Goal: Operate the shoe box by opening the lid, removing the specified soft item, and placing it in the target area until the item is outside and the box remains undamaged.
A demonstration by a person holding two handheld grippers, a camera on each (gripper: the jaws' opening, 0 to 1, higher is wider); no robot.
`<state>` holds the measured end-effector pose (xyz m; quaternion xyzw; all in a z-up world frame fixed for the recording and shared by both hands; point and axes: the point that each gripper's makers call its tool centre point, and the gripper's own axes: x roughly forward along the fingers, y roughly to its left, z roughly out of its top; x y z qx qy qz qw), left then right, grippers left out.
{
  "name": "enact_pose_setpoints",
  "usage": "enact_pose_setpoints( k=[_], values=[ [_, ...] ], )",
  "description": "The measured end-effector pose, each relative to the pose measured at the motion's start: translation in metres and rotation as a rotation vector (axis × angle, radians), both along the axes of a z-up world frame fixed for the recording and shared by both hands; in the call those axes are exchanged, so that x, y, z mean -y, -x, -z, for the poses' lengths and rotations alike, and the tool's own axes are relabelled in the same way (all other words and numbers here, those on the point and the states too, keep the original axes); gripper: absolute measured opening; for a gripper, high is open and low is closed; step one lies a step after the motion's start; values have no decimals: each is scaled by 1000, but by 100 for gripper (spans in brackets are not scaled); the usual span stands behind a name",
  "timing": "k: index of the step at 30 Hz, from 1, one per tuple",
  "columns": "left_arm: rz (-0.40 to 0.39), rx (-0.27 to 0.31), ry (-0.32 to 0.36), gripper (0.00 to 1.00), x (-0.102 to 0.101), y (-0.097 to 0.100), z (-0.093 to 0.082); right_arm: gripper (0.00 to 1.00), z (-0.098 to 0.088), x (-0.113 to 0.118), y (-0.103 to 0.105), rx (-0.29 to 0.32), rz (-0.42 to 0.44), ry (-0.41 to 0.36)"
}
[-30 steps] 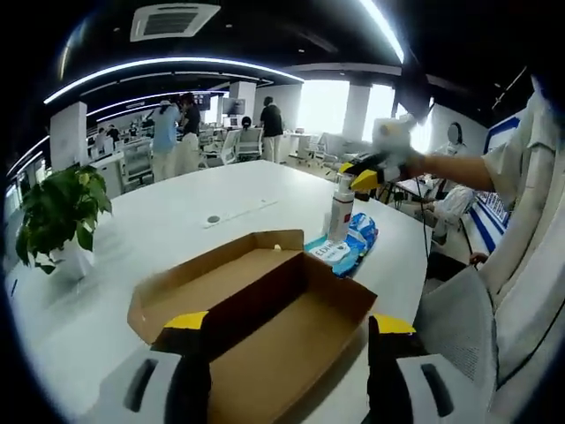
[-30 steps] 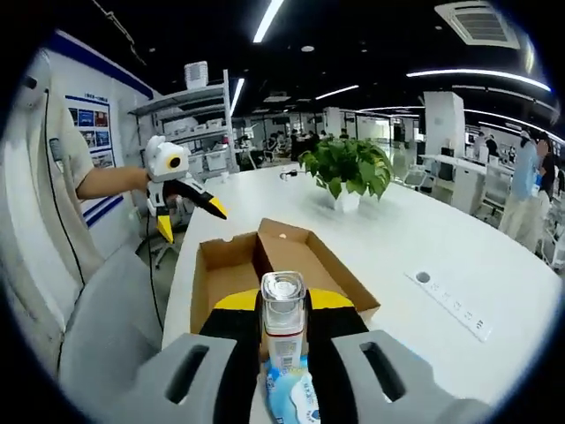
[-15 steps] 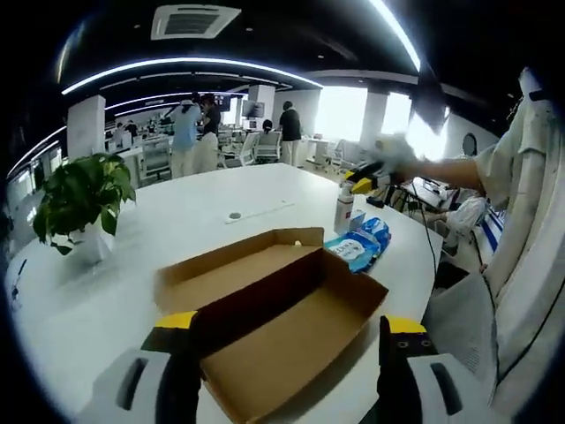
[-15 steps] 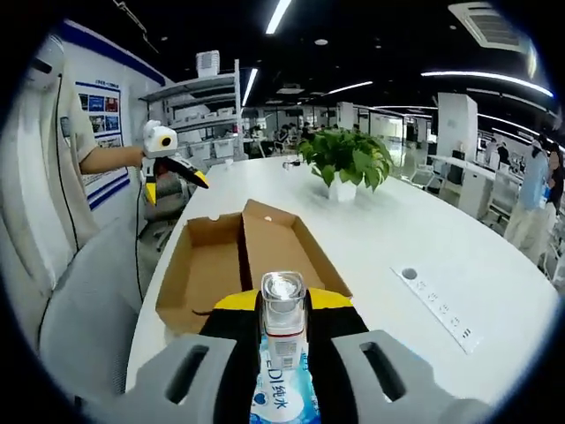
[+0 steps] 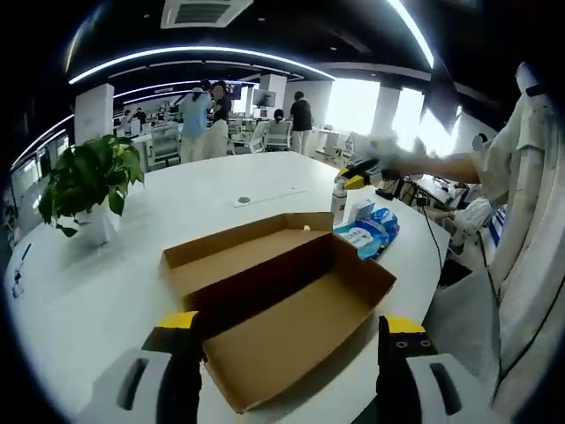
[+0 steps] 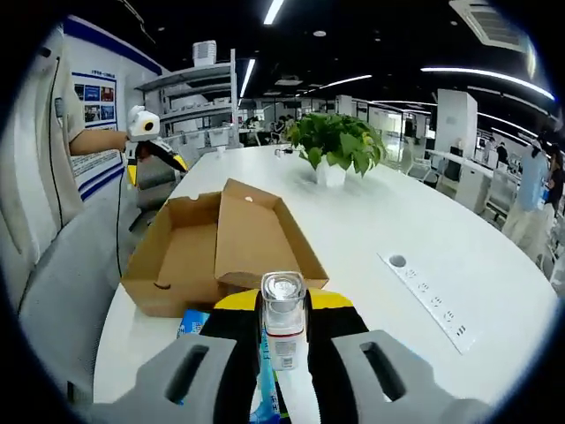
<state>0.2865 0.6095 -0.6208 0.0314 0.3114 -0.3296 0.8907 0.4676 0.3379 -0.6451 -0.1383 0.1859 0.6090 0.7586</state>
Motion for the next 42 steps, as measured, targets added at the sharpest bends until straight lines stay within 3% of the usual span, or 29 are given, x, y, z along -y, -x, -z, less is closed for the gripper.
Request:
enact_pose_setpoints(
  k=[18,42],
  values=[
    [-18,-32,-6,82,-3,0,12,16,35,3,-3,-1,-11,42],
    [-28,-41,-23,81,-6,6,19,17,35,29,2,-9,-23,110]
  ],
)
